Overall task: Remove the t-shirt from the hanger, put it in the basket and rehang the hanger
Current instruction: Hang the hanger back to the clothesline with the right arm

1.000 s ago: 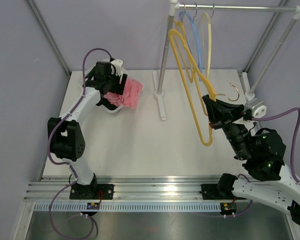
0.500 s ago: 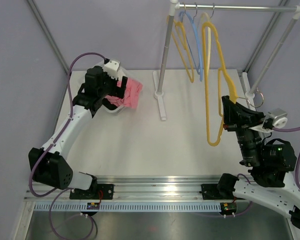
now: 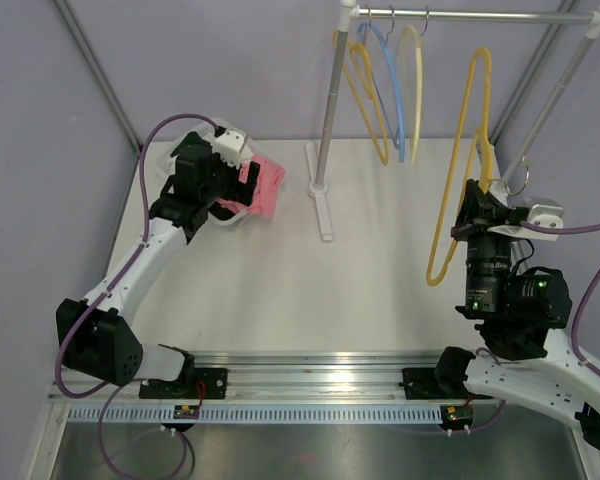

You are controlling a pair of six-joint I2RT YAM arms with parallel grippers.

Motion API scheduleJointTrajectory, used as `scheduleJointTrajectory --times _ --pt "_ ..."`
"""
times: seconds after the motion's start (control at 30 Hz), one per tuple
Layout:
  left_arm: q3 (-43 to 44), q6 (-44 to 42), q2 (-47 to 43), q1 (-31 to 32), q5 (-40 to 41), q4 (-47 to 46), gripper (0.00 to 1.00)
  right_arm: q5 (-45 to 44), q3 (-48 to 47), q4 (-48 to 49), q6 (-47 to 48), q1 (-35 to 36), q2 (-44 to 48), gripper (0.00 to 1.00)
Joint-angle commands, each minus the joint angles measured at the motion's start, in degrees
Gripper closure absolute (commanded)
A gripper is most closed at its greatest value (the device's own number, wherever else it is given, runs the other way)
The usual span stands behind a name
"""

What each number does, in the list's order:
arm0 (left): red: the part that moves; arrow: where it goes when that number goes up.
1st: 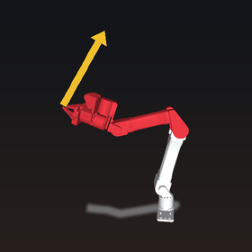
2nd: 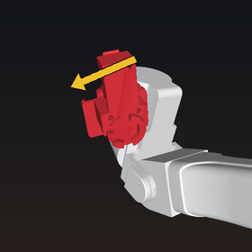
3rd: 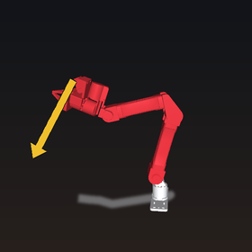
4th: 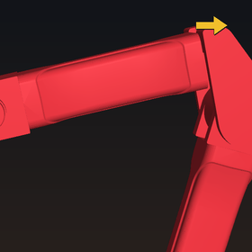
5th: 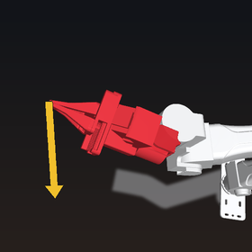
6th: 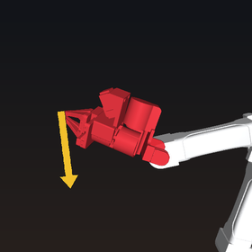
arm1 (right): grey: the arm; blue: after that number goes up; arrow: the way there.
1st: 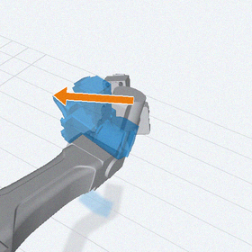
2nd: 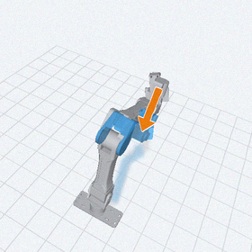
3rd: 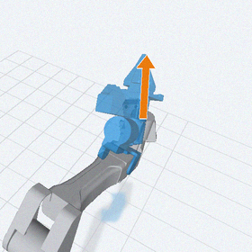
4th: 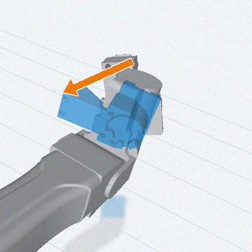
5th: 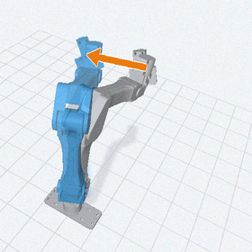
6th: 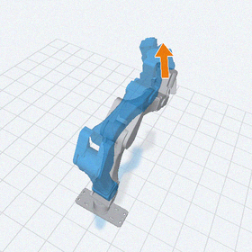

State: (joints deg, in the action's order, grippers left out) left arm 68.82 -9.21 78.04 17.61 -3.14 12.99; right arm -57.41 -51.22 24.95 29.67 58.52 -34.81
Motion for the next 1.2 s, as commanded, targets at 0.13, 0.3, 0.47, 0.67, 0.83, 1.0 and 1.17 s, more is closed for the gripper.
scheduleJointTrajectory --times 0.13,0.3,0.47,0.67,0.83,1.0,1.17 --pt "-0.17 -1.07 -2.10 1.38 1.38 -3.85 0.01 -3.24 -4.14 11.35 10.14 0.28 -3.33 1.00" --pt "-0.52 -1.25 -2.37 1.73 1.38 -4.03 0.01 -2.97 -6.87 14.33 14.70 -0.16 -7.55 1.00" --pt "-0.44 -1.25 -2.02 1.99 1.55 -4.03 0.01 -3.85 -11.61 5.88 11.32 -2.44 -12.90 1.00" --pt "-0.17 -1.25 -1.31 2.26 1.55 -3.59 0.01 -2.19 -26.38 -28.77 -10.84 -14.82 -21.16 1.00" --pt "-0.17 -1.33 -1.31 2.43 1.47 -3.50 0.01 12.37 -34.29 -45.50 -22.80 -27.11 -25.91 1.00" --pt "-0.17 -1.25 -1.14 2.43 1.20 -3.41 0.01 17.84 -40.88 -52.28 -25.89 -33.02 -33.91 1.00" --pt "-0.09 -1.25 -1.14 2.78 1.11 -3.06 0.01 28.83 -46.24 -54.47 -27.03 -39.79 -38.65 1.00"
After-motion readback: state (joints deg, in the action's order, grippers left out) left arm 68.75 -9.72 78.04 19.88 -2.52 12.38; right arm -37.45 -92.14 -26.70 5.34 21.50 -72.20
